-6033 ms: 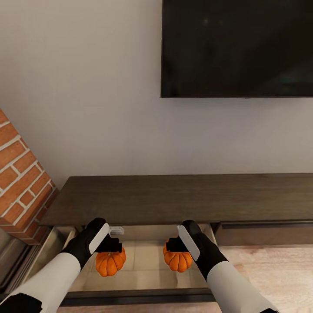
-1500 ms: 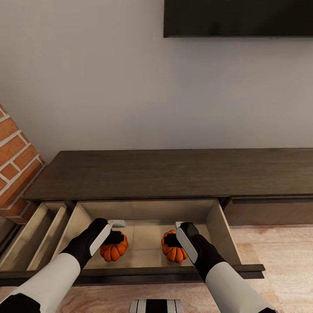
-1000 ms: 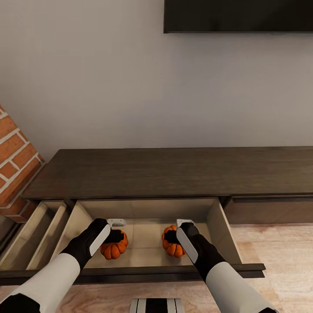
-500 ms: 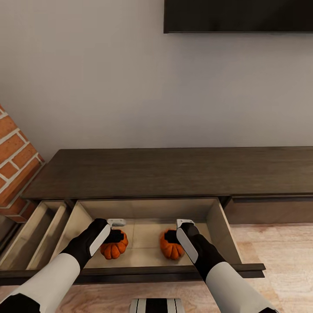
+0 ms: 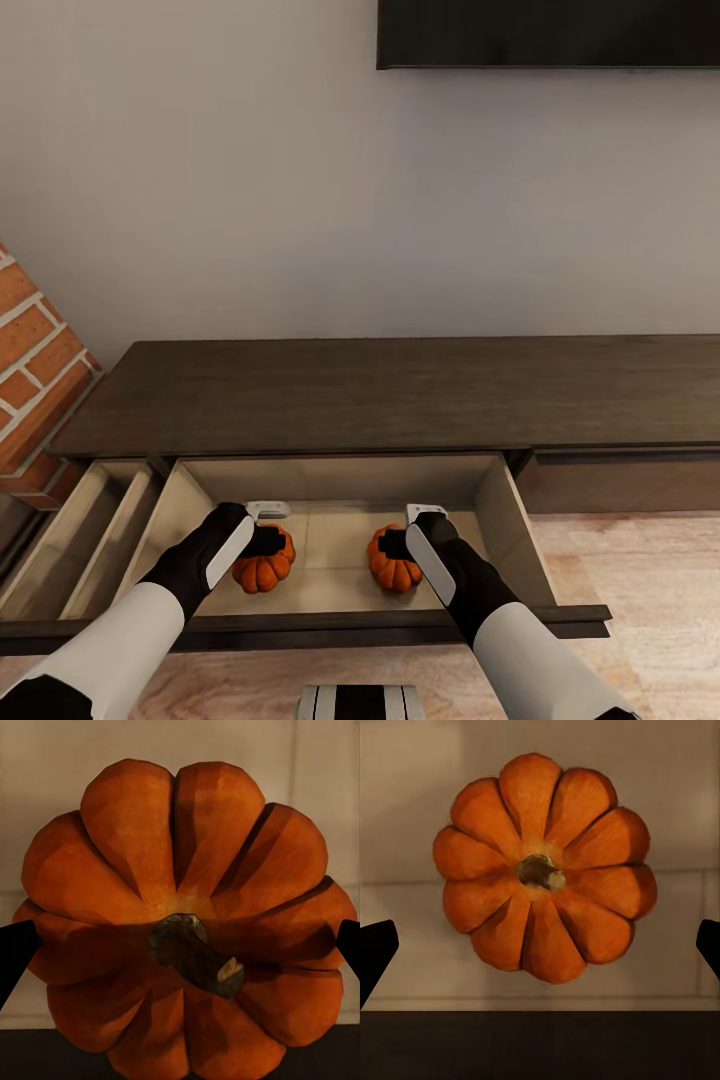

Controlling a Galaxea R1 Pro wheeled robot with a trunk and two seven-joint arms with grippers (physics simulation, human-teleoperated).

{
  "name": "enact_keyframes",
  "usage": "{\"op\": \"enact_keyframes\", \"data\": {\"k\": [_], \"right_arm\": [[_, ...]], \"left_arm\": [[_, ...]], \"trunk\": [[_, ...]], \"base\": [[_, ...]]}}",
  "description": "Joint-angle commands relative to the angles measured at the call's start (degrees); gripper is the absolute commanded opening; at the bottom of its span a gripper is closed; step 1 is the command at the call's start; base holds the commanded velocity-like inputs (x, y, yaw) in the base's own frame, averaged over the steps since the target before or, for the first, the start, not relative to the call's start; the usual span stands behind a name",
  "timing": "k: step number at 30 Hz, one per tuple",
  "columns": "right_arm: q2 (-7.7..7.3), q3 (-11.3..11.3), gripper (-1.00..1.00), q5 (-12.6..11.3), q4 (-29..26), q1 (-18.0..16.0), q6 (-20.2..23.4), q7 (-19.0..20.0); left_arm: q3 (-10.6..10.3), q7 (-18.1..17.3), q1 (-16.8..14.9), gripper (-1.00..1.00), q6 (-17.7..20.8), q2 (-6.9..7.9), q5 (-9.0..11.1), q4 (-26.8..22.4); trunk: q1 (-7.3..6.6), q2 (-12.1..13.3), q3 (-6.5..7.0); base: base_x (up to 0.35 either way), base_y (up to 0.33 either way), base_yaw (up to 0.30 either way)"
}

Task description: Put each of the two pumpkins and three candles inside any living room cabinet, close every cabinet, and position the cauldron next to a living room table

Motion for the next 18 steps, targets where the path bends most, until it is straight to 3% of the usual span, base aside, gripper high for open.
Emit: {"op": "enact_keyframes", "data": {"k": [1,2,12,18], "right_arm": [[-0.03,0.2,1.00,-0.6,-0.1,0.0,0.1,-0.6],[-0.03,0.2,1.00,-0.6,-0.1,0.0,0.1,-0.6],[-0.03,0.2,1.00,-0.6,-0.1,0.0,0.1,-0.6],[-0.03,0.2,1.00,-0.6,-0.1,0.0,0.1,-0.6]], "left_arm": [[-0.4,0.5,0.0,-1.00,0.1,0.08,0.6,-0.1],[-0.4,0.5,0.0,1.00,0.1,0.08,0.6,-0.1],[-0.4,0.5,0.0,1.00,0.0,0.03,0.6,0.0],[-0.4,0.5,0.0,1.00,0.1,-0.03,0.6,0.0]], "trunk": [[-0.01,0.0,-0.05],[-0.01,0.0,-0.05],[-0.01,0.0,-0.05],[-0.17,0.1,1.28]], "base": [[0.000,0.000,0.000],[0.000,0.000,0.000],[0.000,0.000,0.000],[0.000,0.000,0.000]]}}
